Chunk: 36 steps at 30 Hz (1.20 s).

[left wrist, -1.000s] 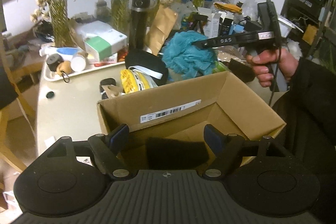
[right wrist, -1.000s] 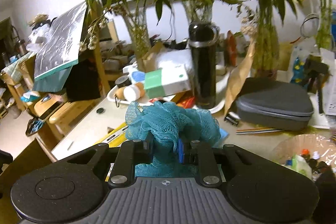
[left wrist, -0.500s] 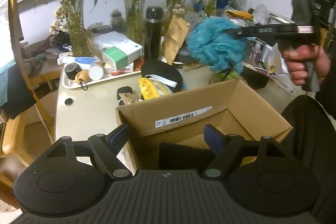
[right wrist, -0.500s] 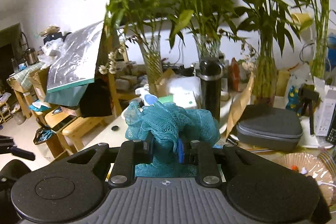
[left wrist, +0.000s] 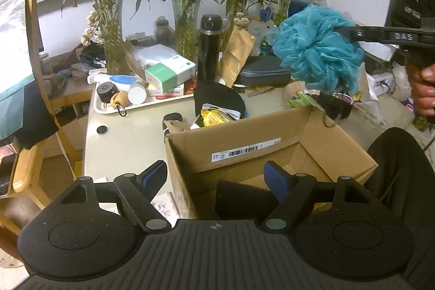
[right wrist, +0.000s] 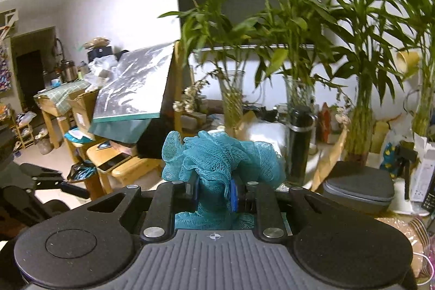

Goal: Organize soft objects
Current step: 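Carry the blue mesh pouf over the box and open the right tool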

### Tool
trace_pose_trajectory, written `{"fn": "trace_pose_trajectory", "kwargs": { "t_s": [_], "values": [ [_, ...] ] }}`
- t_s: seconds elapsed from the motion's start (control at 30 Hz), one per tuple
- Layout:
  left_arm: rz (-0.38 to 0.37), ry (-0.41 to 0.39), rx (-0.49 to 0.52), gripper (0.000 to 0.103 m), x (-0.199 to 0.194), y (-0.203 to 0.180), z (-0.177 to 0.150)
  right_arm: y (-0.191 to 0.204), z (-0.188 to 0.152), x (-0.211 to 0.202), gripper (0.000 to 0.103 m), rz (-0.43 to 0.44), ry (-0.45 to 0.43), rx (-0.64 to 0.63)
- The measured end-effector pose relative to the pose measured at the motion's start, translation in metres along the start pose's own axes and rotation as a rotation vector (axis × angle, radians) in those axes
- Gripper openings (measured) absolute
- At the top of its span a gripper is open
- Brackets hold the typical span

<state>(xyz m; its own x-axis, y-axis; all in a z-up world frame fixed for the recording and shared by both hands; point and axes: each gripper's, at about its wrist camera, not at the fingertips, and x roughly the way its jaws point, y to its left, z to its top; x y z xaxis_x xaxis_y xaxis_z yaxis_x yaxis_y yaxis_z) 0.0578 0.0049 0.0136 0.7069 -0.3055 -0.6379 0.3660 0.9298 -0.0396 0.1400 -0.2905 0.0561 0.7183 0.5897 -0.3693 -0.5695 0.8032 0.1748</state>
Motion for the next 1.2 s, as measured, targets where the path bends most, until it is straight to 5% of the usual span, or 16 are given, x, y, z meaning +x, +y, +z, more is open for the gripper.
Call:
{"fn": "trace_pose_trajectory", "kwargs": {
  "t_s": [0.53, 0.9, 1.2],
  "values": [
    [0.020, 0.009, -0.026, 0.078, -0.003, 0.009, -0.007, 0.044, -0.026, 0.009, 0.024, 0.112, 0.179, -0.060],
    [0.022, 0.036, -0.043, 0.078, 0.003, 0.012, -0.011, 0.062, -0.066, 0.054, 0.025, 0.040, 0.448, -0.084],
    [0.023, 0.049, -0.050, 0.078, 0.007, 0.015, -0.013, 0.056, -0.075, 0.064, 0.027, 0.021, 0.477, -0.060]
  ]
}}
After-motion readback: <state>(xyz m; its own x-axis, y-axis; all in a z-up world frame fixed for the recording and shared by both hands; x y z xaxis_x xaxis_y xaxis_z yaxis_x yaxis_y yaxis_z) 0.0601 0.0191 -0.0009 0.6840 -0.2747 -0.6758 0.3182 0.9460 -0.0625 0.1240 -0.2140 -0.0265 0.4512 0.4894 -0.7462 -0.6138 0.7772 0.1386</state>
